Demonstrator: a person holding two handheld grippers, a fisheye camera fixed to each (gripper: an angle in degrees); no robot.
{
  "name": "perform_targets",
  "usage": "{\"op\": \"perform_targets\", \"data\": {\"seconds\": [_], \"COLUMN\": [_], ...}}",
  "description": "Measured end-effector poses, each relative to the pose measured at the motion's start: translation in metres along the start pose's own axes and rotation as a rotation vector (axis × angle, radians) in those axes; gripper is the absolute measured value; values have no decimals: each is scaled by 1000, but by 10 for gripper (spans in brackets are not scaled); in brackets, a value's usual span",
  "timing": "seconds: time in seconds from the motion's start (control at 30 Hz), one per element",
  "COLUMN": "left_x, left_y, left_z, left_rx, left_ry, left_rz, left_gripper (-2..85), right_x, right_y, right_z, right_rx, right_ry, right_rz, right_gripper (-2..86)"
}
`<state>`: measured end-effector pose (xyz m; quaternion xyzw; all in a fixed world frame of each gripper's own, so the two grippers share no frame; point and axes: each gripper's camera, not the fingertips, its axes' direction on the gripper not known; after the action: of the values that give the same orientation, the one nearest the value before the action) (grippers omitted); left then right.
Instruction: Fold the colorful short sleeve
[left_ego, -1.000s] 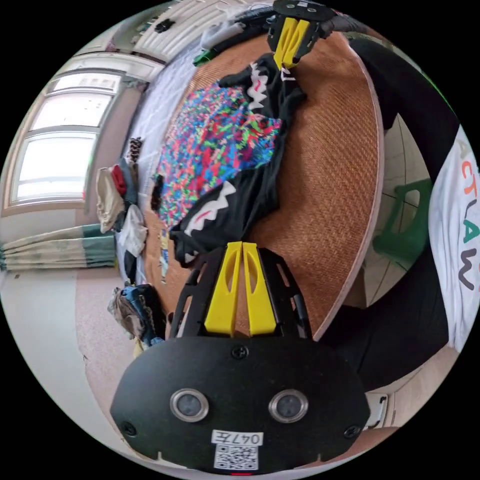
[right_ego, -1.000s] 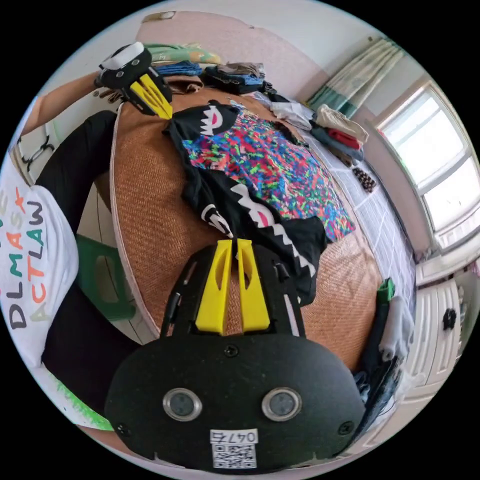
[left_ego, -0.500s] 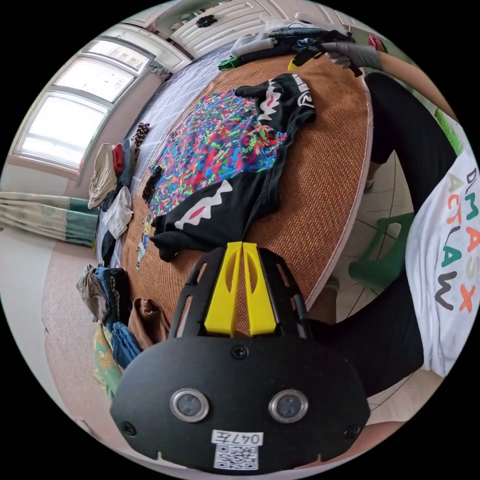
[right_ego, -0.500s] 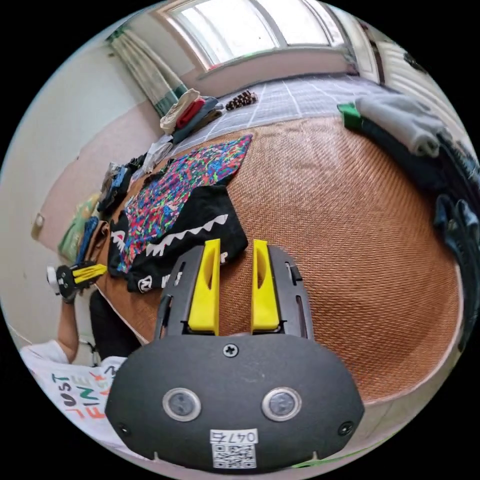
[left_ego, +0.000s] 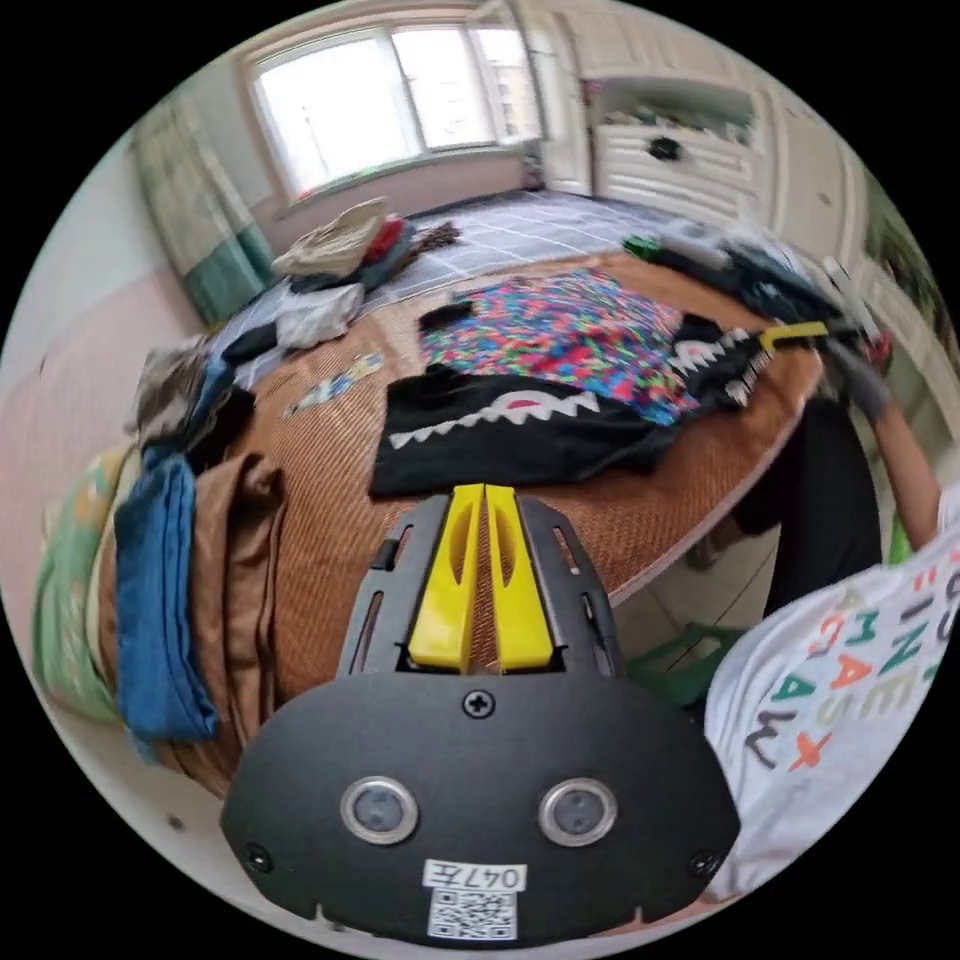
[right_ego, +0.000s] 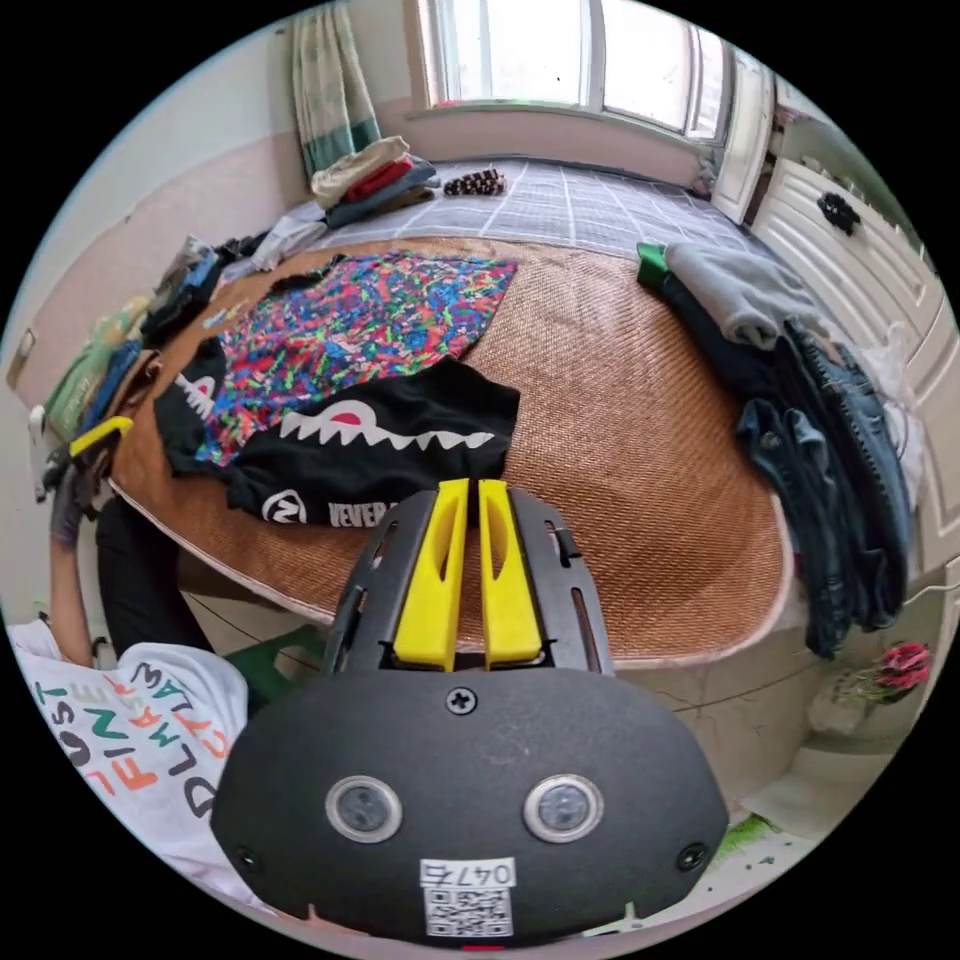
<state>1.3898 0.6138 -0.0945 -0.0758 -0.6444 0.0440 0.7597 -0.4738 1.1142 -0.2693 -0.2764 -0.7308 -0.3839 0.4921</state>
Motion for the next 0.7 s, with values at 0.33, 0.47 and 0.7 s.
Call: {"op": "perform_targets", "data": {"seconds": [0.33, 0.47, 0.7], "left_x": [-134, -118, -76], "left_y": [61, 58, 46], "left_z": [33, 55, 54], "left_rx": [53, 10, 53], "left_ry": [112, 30, 6], "left_rz": [-616, -594, -601], "left_gripper": [91, 87, -6], "right_x": [-53, -64, -66], "right_y": [58, 79, 154], "right_z": [-64, -53, -1], "right_rx": [390, 519, 515], "right_ry": [50, -11, -52], "right_rz": [34, 94, 181], "right_gripper": [44, 23, -7]}}
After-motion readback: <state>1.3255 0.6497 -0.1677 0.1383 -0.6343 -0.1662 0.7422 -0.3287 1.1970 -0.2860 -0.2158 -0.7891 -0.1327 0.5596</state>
